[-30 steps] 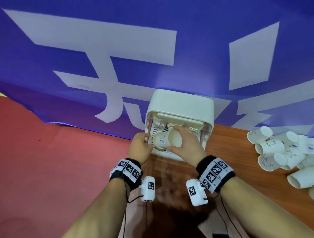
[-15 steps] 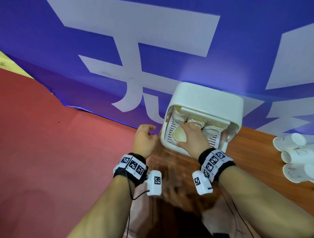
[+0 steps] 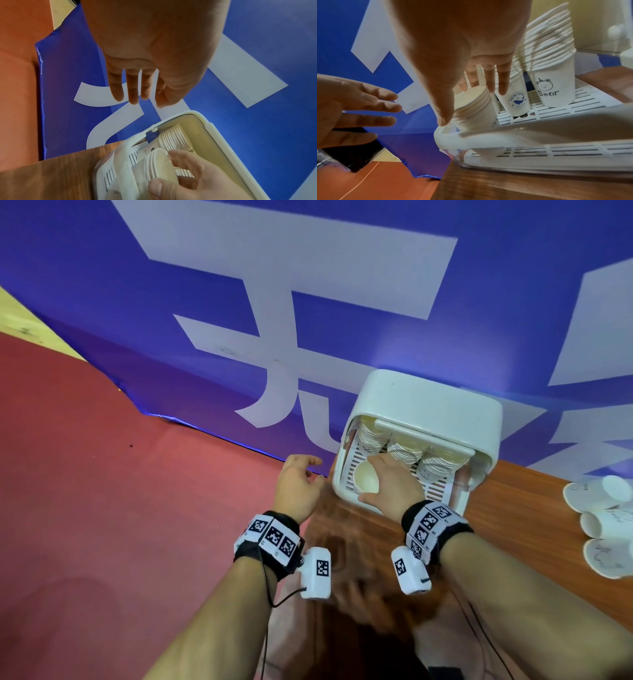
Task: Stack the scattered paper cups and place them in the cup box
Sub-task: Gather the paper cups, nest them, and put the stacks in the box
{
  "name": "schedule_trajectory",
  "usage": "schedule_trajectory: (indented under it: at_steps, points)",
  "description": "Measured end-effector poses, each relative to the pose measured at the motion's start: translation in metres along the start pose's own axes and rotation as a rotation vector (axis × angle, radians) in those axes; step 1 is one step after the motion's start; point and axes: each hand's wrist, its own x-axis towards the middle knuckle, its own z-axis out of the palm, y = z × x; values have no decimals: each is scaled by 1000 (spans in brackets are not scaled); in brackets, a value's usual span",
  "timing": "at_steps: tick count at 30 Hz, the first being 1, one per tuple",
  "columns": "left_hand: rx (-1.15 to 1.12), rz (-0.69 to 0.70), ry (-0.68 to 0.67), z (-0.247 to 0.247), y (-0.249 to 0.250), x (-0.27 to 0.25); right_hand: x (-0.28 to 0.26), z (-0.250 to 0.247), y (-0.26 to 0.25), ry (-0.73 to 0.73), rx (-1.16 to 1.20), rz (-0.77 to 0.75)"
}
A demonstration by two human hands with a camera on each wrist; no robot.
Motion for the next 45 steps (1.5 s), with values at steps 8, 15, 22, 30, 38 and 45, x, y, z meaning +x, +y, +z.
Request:
schedule_trajectory:
  at_steps: [8,15,22,30,38,45]
  points:
    - [27,84,-6,3,38,-21,-42,-34,12,82,138,-3]
    - [40,218,-118,57,111,-53,-112,-91,68,191,211,40]
    - [53,331,-191,144,184,-89,-190,-128,162,298,339,168]
    - [50,377,-386,278,265,-136,-282,-151,303,373,408,400]
    - [121,383,-509,387,310,-181,-354,-156,419,391,390,543]
    - [155,367,-525,445,313,-206,-381,-135,483,145,213,562]
